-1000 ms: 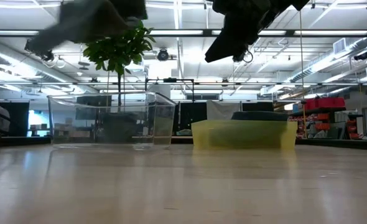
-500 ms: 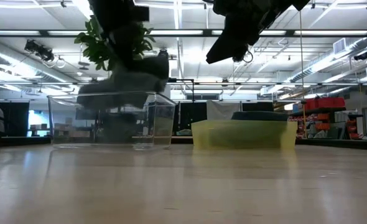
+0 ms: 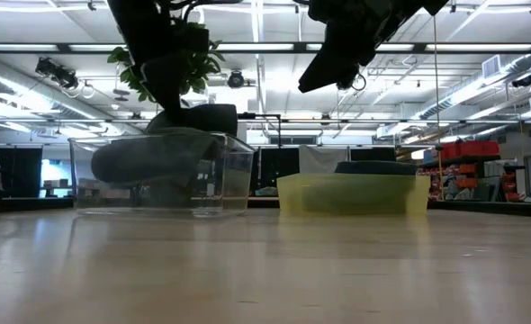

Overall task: Pick & Place hat
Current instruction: Put the left gray cap into the transparent bin

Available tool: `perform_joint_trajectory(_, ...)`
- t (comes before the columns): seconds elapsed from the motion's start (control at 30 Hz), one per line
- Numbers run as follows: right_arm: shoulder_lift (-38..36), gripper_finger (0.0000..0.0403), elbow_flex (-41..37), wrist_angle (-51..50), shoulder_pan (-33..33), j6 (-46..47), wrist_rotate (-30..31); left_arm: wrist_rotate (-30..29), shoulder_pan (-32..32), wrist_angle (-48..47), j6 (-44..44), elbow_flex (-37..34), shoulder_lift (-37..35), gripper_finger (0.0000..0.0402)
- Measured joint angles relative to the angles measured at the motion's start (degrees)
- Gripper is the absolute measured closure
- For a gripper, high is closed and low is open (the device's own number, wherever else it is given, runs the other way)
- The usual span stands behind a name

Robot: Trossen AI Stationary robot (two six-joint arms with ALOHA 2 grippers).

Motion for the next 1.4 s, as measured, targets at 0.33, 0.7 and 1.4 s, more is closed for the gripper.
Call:
perform_joint_trajectory(0.33,0.0,0.0317,0.0,0.0,0.0,-0.1,3.4,12.5,0.2,-2.0,2.9,0.0,0.0,0.0392)
perform_joint_trajectory(0.7,0.0,0.0317,0.0,0.0,0.0,-0.1,3.3,15.5,3.2,-2.2,4.9,0.0,0.0,0.0382)
perform_joint_trajectory(1.4,0.0,0.0317,0.0,-7.0,0.8,-5.4,2.2,17.4,7.3,-0.3,12.2,0.0,6.0,0.0237)
